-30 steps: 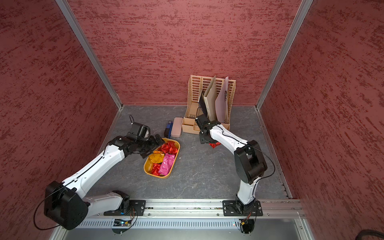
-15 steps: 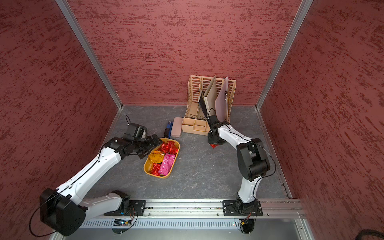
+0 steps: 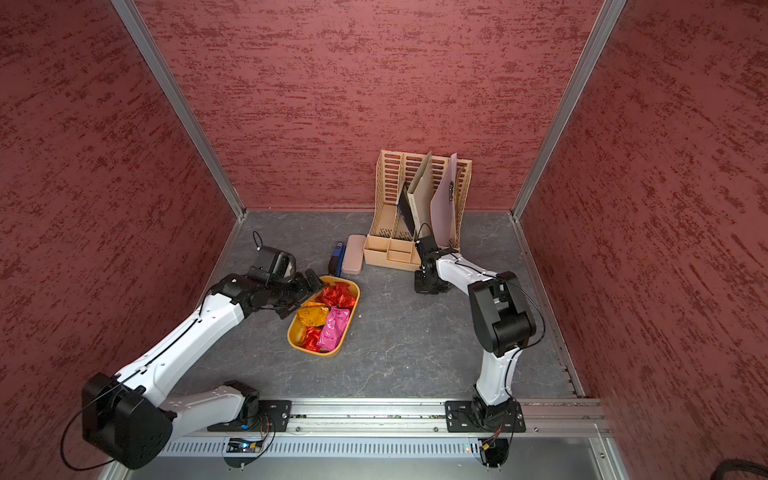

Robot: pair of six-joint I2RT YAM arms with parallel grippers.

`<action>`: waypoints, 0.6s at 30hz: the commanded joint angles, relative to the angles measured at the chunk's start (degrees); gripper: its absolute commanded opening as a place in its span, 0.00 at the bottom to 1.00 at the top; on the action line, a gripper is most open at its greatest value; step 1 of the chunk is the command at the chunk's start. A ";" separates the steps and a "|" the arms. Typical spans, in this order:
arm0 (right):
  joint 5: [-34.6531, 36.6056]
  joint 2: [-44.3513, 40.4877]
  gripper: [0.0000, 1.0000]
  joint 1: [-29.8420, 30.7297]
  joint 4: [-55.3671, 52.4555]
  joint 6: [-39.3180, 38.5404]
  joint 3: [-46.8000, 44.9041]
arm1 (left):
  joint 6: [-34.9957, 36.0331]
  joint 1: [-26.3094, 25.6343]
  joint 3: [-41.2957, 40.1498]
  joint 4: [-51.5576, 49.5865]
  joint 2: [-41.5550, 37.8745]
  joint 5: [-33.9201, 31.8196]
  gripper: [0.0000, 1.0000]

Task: Put the tea bags into the storage box
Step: Pick up the tea bag from the center of the board.

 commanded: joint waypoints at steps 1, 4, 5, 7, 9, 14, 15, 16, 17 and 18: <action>-1.51 -1.34 0.00 -0.37 1.18 0.17 -1.19 | 0.70 0.58 -0.59 -1.36 -1.73 -1.28 1.00; -4.27 -6.19 0.00 -0.37 0.90 1.23 -3.33 | 0.46 0.65 -0.91 -0.79 -2.13 -1.05 1.00; -6.58 -8.24 0.00 -0.19 1.22 1.76 -4.27 | 0.40 0.70 -1.05 -0.51 -2.21 -0.87 1.00; -12.31 -12.42 0.00 0.76 2.53 2.88 -6.23 | -0.04 0.97 -1.49 0.17 -2.55 -0.53 1.00; -16.99 -16.10 0.00 3.30 3.75 4.11 -7.43 | -0.53 1.23 -2.12 0.82 -3.10 -0.21 1.00; -20.02 -20.42 0.00 15.72 3.41 6.93 -5.88 | -2.47 2.52 -4.85 1.87 -6.34 0.77 1.00; -19.77 -20.50 0.00 18.14 3.54 7.72 -5.41 | -2.71 2.57 -5.40 1.75 -7.19 0.80 1.00; -19.52 -20.48 0.00 20.67 4.01 8.73 -4.87 | -2.73 2.87 -5.97 1.42 -8.00 0.80 1.00; -19.38 -20.30 0.00 22.90 4.71 9.74 -4.34 | -2.74 3.15 -6.46 0.82 -8.91 0.78 1.00; -19.52 -20.06 0.00 25.07 5.38 10.45 -3.69 | -2.67 3.30 -6.80 0.23 -9.66 0.74 1.00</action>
